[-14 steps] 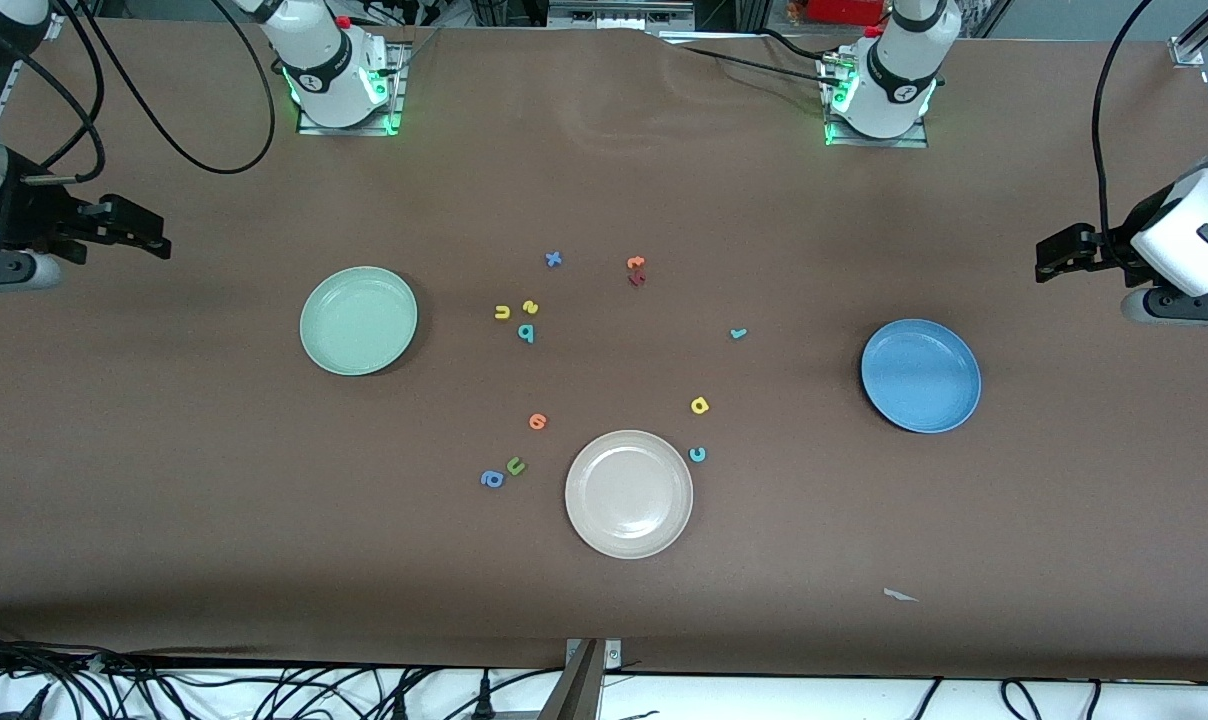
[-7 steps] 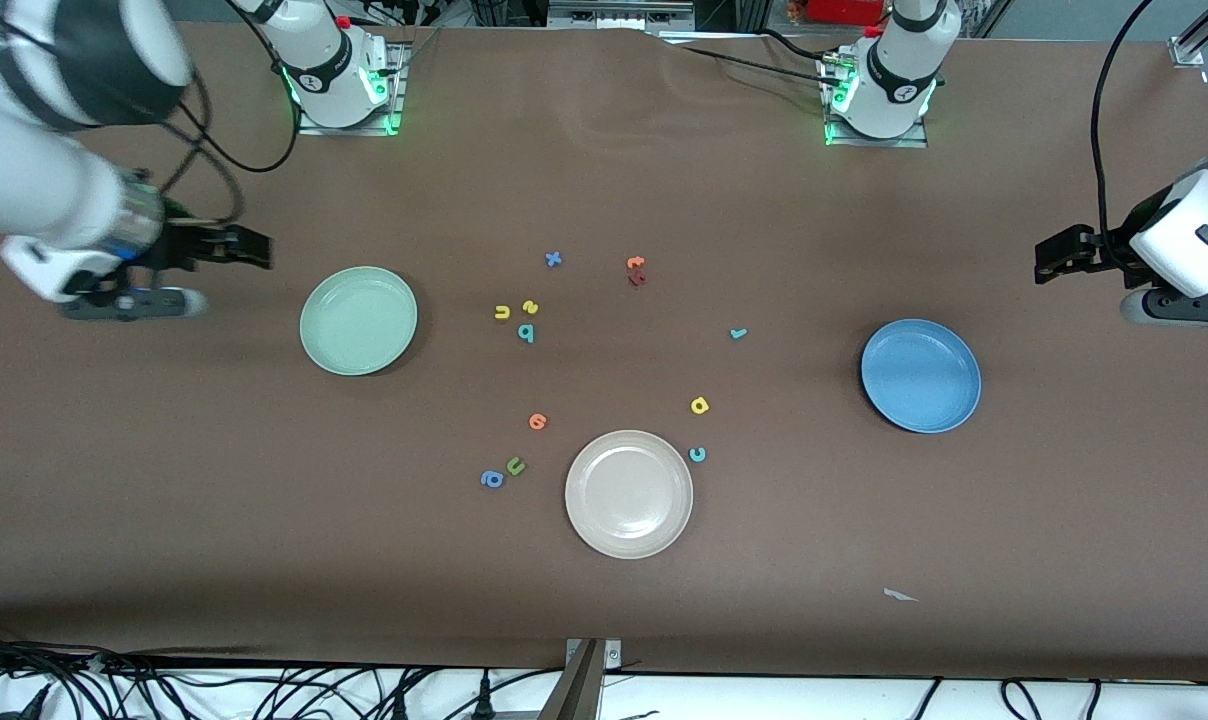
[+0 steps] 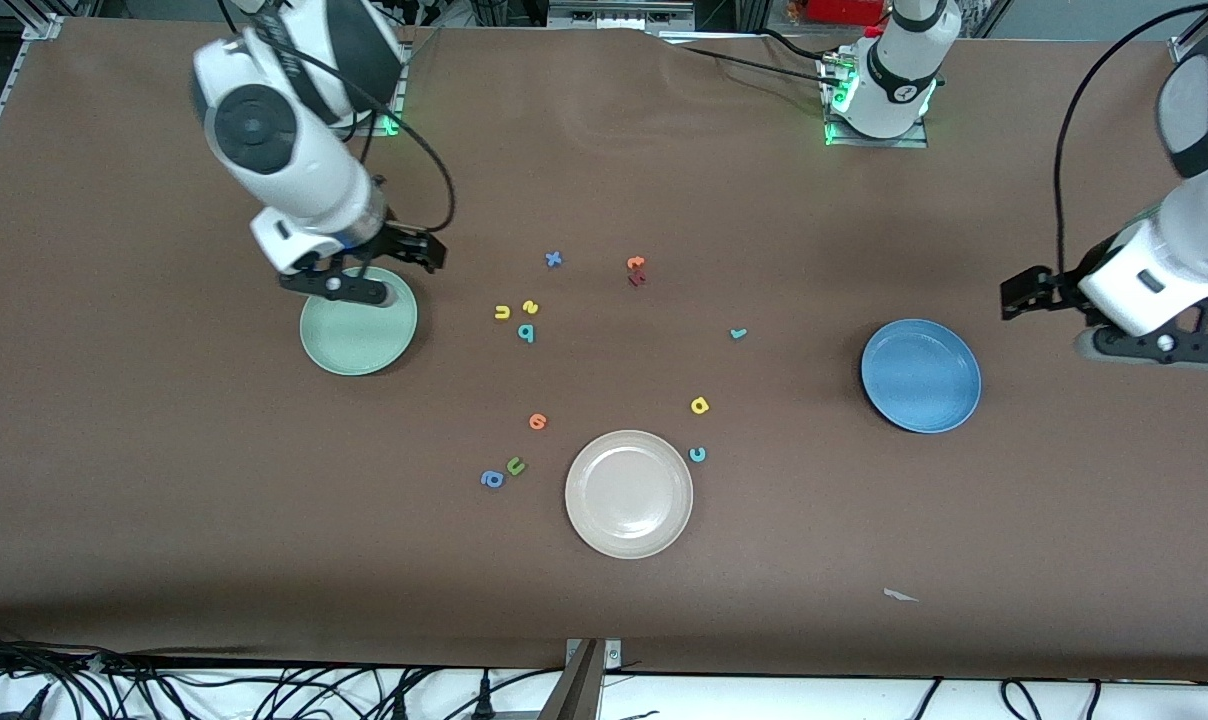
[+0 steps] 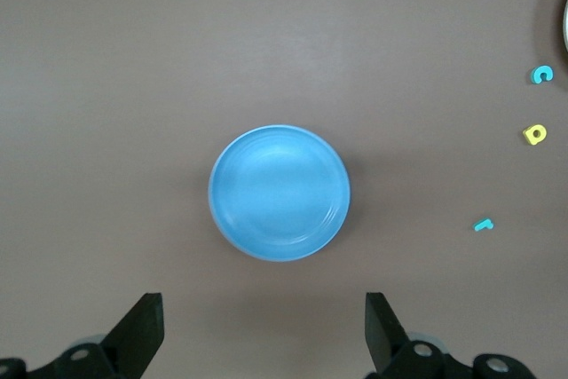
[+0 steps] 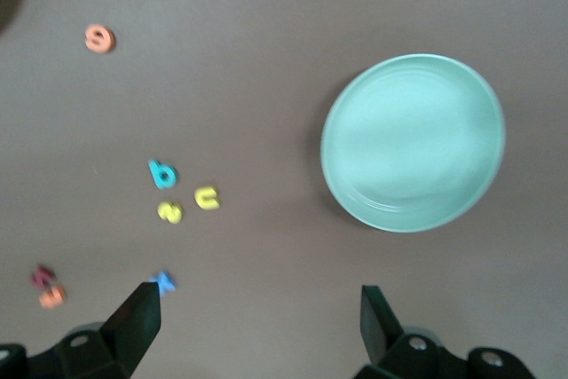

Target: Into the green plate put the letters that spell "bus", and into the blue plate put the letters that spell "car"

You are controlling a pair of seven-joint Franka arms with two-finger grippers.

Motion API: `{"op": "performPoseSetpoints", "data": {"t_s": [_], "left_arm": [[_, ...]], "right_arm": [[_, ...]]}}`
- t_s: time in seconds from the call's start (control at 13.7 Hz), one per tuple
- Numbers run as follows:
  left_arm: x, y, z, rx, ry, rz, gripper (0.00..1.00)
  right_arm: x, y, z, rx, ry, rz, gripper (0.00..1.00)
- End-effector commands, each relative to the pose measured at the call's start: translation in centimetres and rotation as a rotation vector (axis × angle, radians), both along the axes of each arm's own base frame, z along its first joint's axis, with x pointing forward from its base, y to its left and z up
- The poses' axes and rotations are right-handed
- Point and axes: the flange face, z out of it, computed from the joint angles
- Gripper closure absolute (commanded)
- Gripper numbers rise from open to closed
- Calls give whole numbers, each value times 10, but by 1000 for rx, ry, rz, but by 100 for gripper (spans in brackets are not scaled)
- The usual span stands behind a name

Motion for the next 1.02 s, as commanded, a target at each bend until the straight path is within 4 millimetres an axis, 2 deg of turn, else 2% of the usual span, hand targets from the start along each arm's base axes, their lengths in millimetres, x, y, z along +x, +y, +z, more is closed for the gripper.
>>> {"op": "performPoseSetpoints", "data": {"t_s": [0.0,0.07,0.15,0.22,0.29,0.44,0.59,0.88,0.95], "left_arm": [[0,-36,-38,-23,-15,19,0],[1,-57,-53,-24,-15,33,0],[3,-75,-67,-24,-3,54,0],[3,-96,-82,-25,15,60,0],[3,-116,-95,-27,17,74,0],[0,-149,-124,-29,48,106,0],[-16,-169,-151,-33,51,125,0],[-46,-195,-204,-62,-9,204,0],[-51,-198,-213,-61,-7,215,0]], "right_arm": [[1,48,-37,-10,-49,-41,1],[0,57,-54,-30,-50,-24,1],[2,59,-78,-52,-32,-1,1],[0,66,-93,-64,-33,30,5],[-5,79,-103,-54,-42,54,12],[0,86,-124,-15,-51,56,15],[-3,94,-142,8,-45,65,22],[-7,102,-175,25,-25,80,25],[-10,104,-185,13,-30,109,31]]}}
